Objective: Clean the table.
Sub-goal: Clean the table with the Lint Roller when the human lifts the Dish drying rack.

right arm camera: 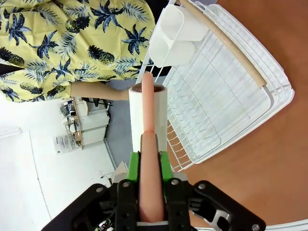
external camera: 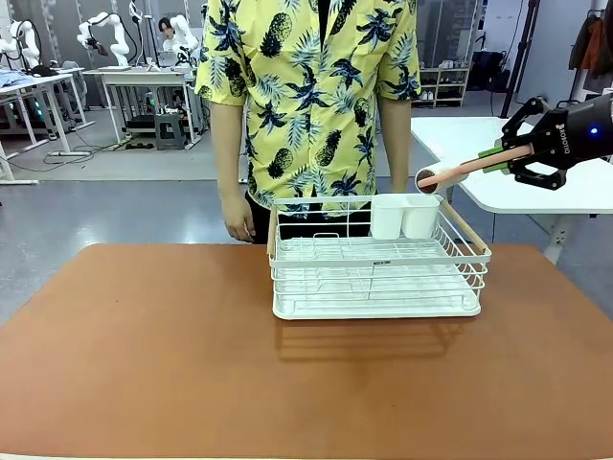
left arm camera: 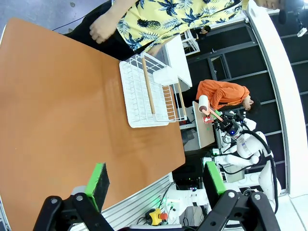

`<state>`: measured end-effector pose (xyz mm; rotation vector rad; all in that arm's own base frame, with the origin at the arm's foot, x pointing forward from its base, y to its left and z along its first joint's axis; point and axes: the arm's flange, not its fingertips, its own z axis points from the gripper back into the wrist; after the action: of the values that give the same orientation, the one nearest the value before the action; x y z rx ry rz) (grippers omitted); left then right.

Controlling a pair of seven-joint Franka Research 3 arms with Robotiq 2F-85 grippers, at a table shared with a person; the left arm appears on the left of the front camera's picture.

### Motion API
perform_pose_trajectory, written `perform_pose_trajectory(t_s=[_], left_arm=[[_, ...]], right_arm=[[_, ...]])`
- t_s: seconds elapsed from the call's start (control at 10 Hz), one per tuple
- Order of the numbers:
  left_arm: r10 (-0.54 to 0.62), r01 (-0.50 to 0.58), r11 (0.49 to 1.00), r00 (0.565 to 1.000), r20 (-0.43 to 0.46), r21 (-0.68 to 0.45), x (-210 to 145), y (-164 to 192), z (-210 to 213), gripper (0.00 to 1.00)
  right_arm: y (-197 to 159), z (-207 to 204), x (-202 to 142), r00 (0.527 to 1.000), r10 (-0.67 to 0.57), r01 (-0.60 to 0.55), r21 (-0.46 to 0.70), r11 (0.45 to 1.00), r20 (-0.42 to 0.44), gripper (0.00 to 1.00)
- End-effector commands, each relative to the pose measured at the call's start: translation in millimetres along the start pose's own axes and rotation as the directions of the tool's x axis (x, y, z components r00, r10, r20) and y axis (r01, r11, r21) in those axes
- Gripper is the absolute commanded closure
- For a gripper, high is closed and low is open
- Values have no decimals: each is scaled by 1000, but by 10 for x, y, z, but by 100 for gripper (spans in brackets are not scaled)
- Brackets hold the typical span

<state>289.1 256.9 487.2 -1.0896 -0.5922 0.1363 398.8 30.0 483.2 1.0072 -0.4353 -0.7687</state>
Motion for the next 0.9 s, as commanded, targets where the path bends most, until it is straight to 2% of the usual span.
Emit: perform_pose_trajectory(t_s=[0.0, 0.8], left_arm=[[-13, 13, 1000, 1000, 8, -21, -16, -8, 20, 0], [-13, 13, 1000, 1000, 8, -21, -16, -8, 20, 0]], right_arm=[[9, 5, -6, 1000, -4, 4, 3, 1000, 0, 100], [9, 5, -6, 1000, -4, 4, 3, 1000, 0, 100]])
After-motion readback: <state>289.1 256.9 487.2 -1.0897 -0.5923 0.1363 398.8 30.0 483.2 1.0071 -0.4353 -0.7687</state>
